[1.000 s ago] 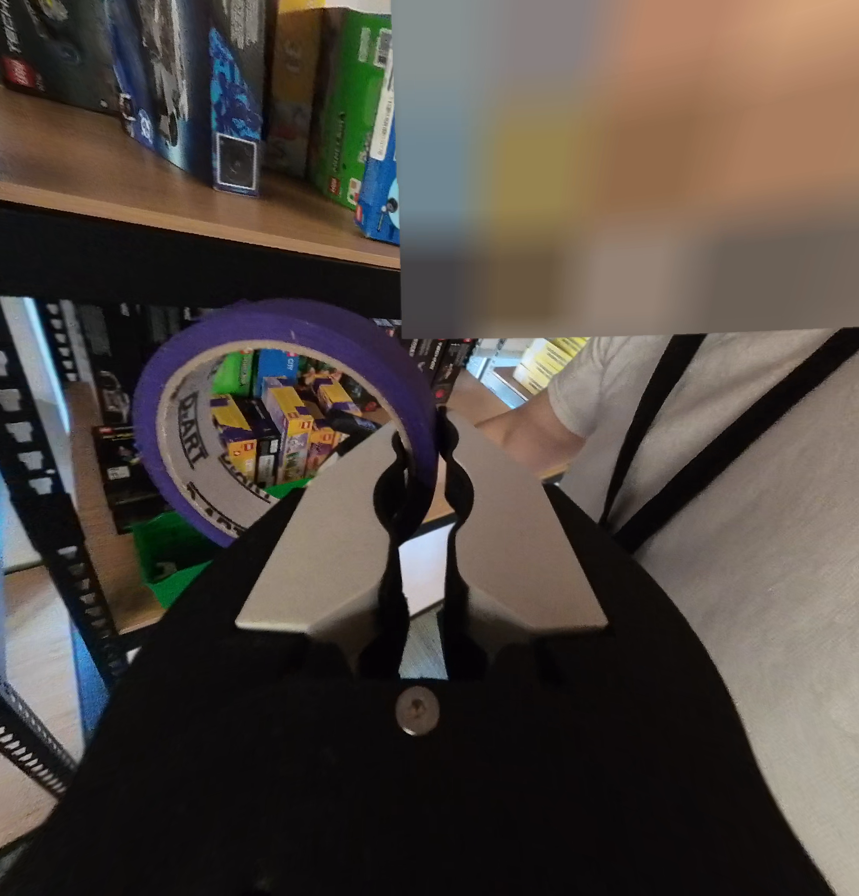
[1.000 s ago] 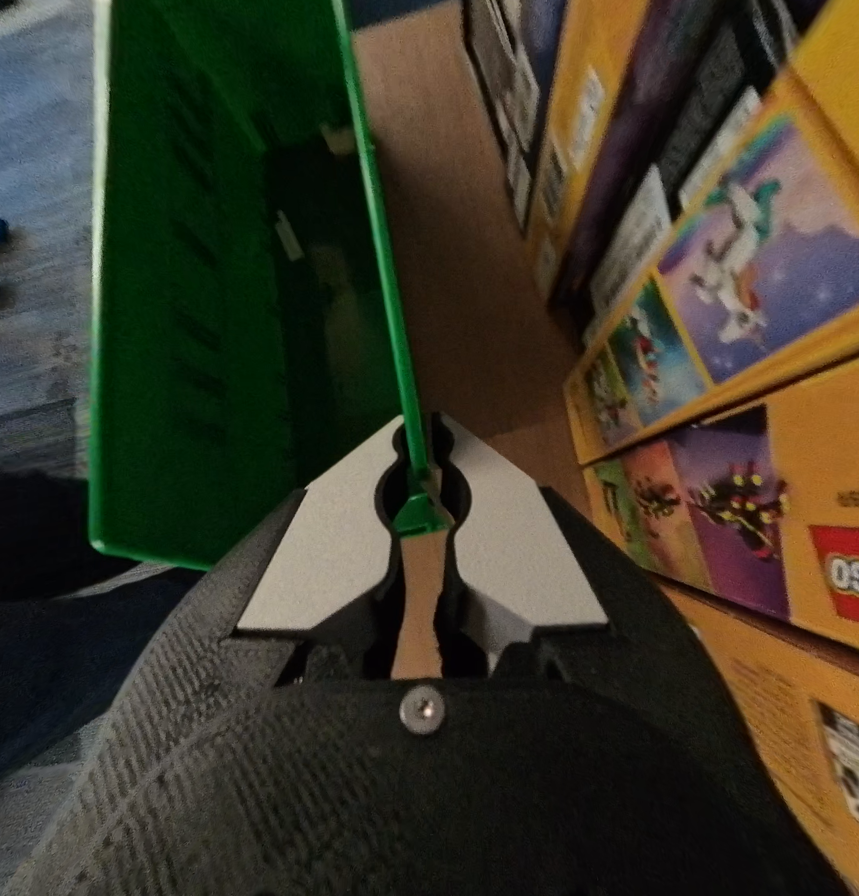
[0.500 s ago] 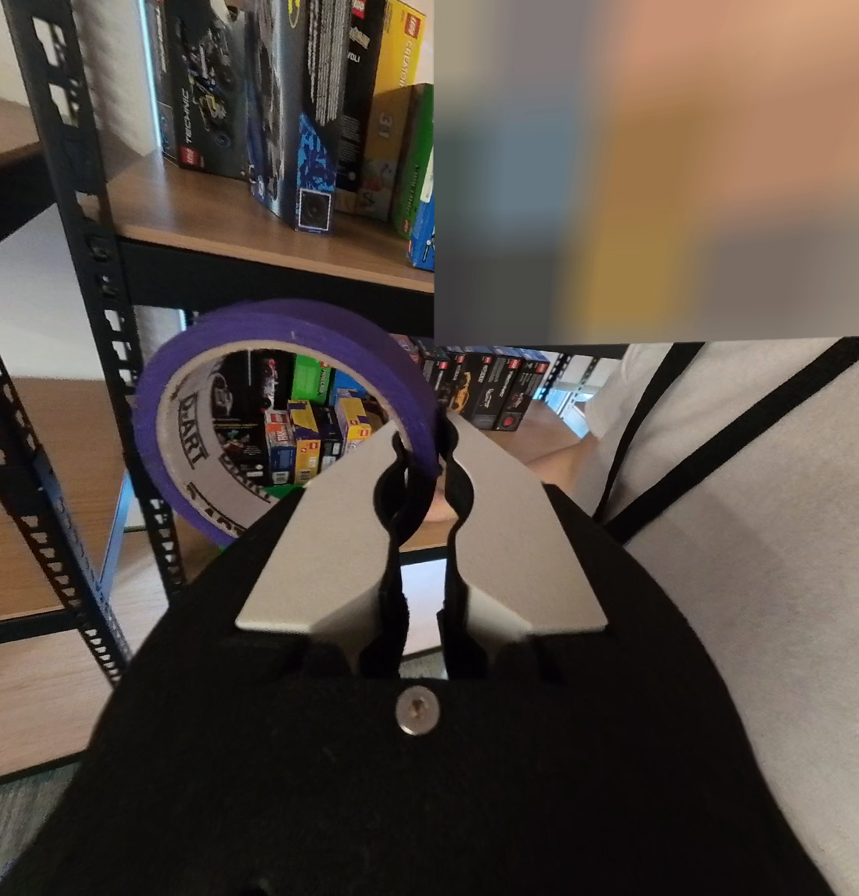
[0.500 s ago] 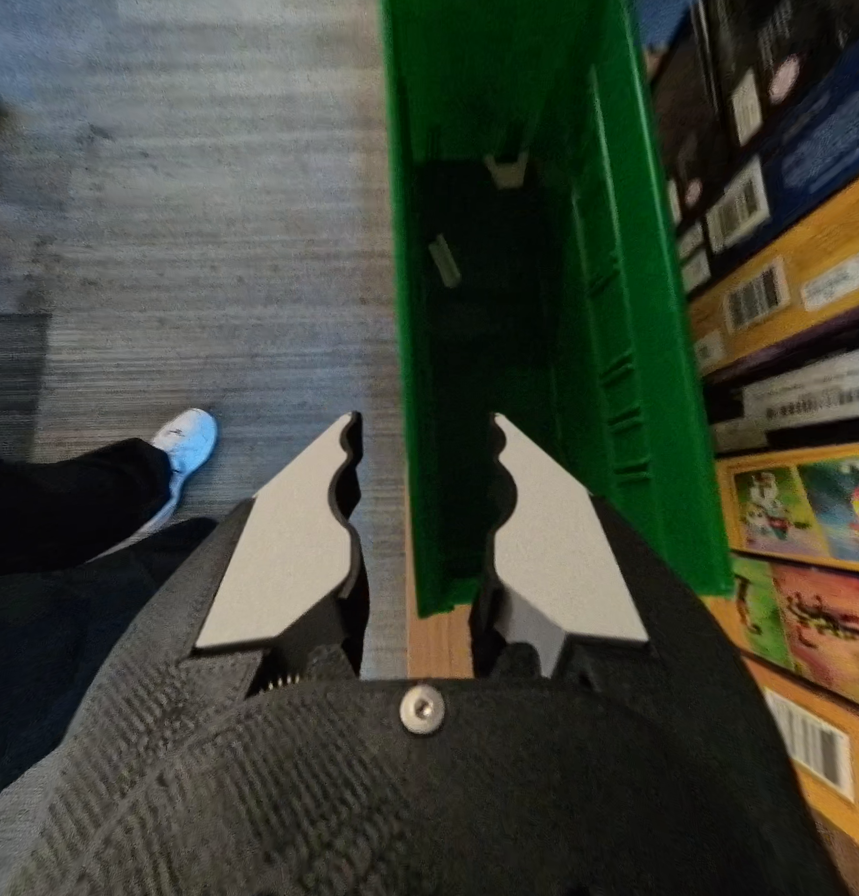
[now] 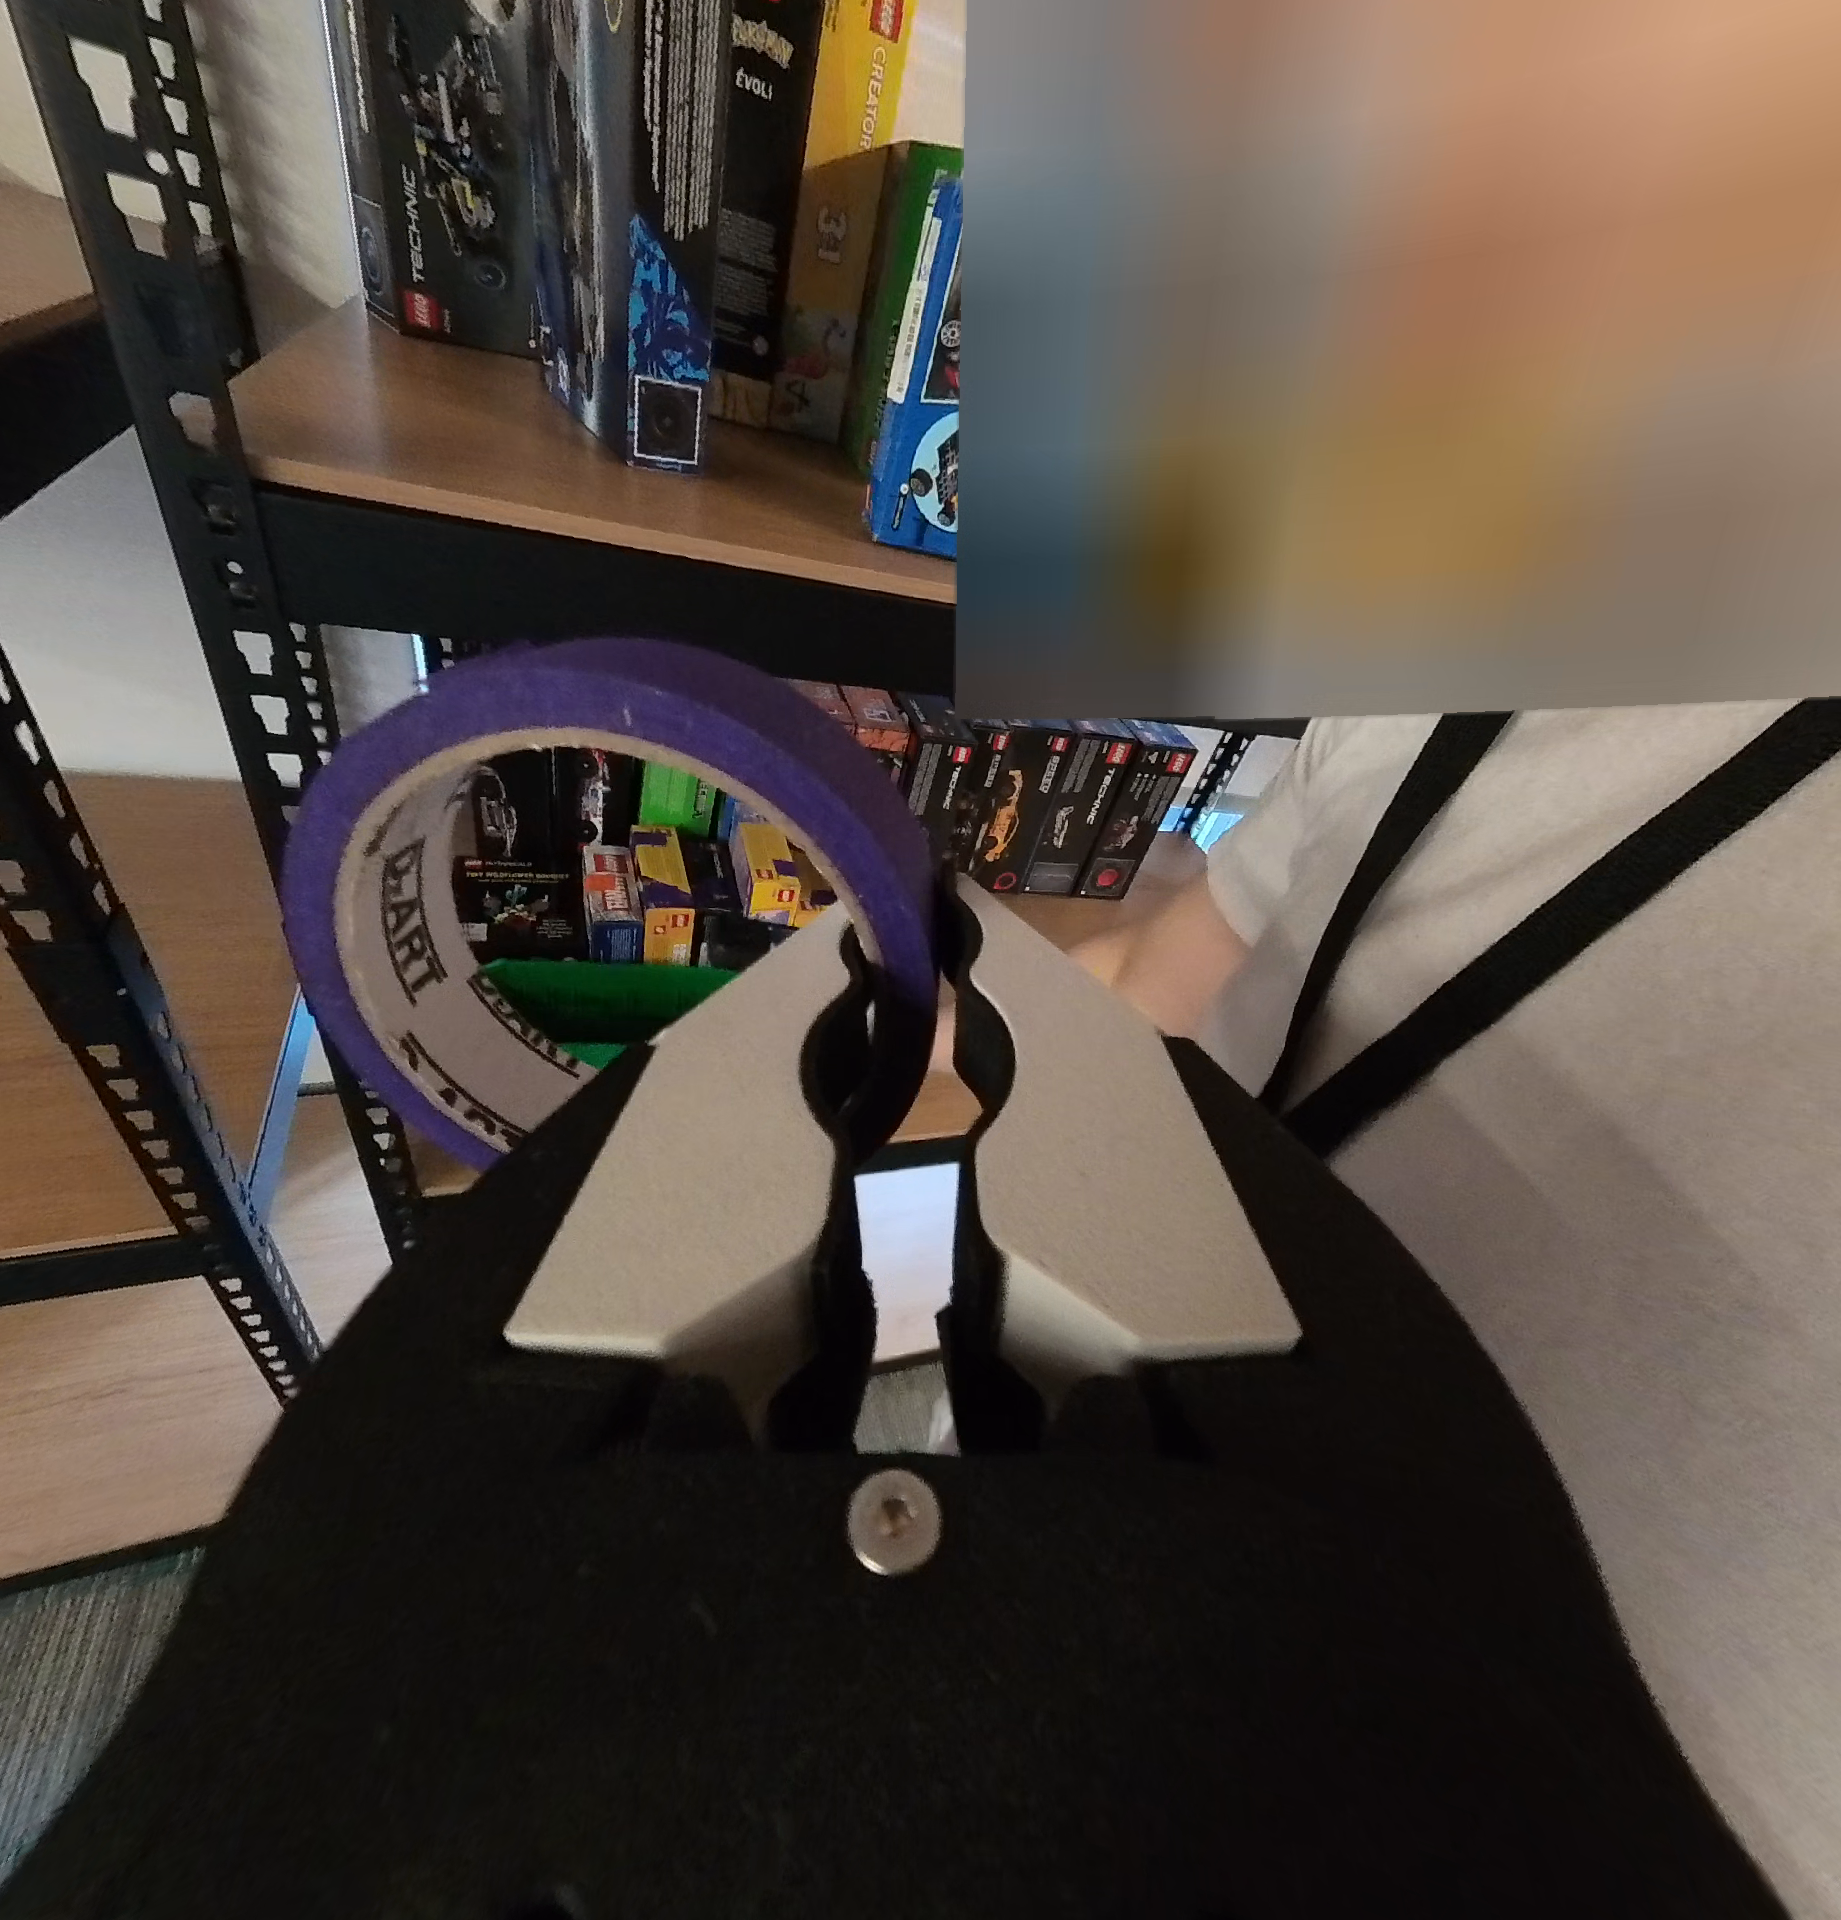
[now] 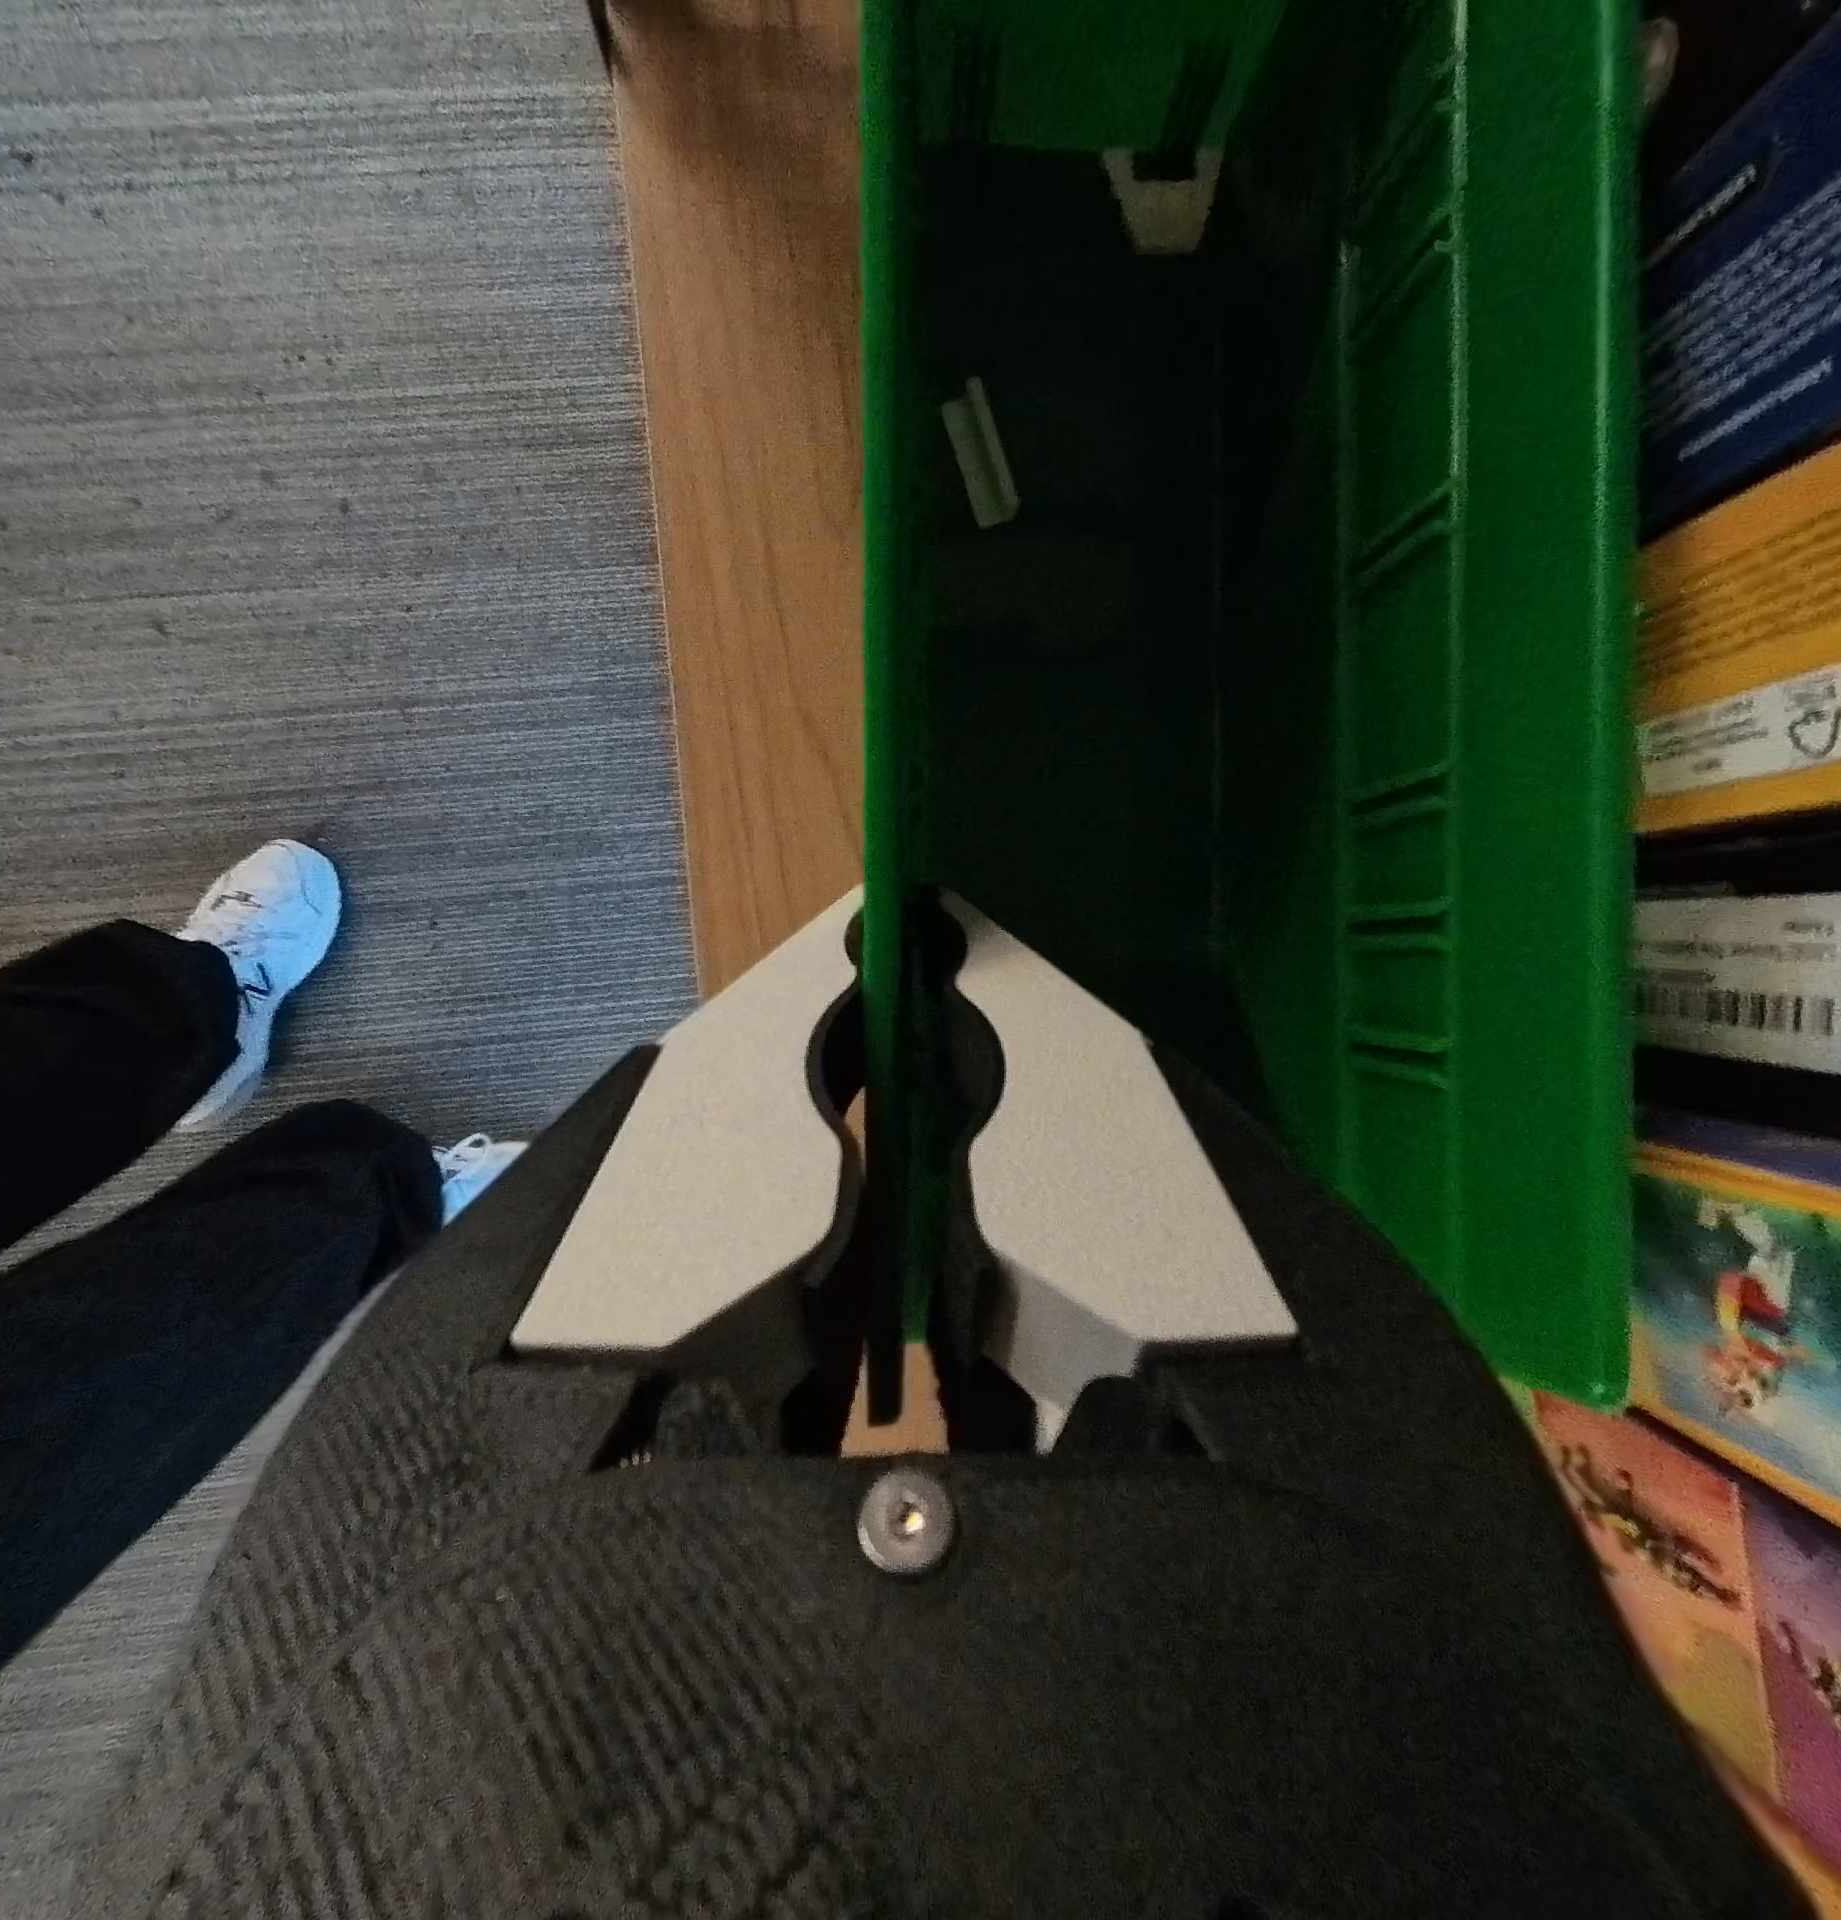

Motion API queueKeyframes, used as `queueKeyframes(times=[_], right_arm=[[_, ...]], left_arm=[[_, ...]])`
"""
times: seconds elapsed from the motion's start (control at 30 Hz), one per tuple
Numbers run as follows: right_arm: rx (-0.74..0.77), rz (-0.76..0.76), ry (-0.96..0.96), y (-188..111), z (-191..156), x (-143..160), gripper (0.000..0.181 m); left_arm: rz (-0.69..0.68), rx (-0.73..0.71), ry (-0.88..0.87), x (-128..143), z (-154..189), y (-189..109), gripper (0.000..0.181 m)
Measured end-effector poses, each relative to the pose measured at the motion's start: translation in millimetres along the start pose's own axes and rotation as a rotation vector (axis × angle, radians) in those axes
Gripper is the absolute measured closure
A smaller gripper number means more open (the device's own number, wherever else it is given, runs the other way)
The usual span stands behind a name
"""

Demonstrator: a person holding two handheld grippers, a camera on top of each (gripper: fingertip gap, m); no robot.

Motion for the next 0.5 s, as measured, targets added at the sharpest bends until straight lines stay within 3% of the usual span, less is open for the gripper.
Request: queueKeyframes(times=[0.13,0.3,0.37,0.5], right_arm=[[-0.032,0.025,0.01,0,7,0,0.178],[0.026,-0.055,0.004,-5,18,8,0.169],[0.063,-0.014,0.04,-15,15,6,0.154],[0.176,0.14,0.165,-57,-5,7,0.149]], left_arm=[[-0.024,0.003,-0.004,-2,0,-4,0.175],[-0.028,0.03,-0.02,-3,-2,-4,0.175],[-0.038,0.063,-0.02,-2,-1,-2,0.175],[-0.04,0.15,-0.008,-4,-8,-7,0.175]])
Point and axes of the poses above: each gripper's, where its closed fingertips meet, y out along the fingers, x out of its underside, z = x × y across the jaws, the point moved 3 cm from there along -y, back along the fingers, and after that the axes turned 3 degrees about z, right-handed, at the moved point
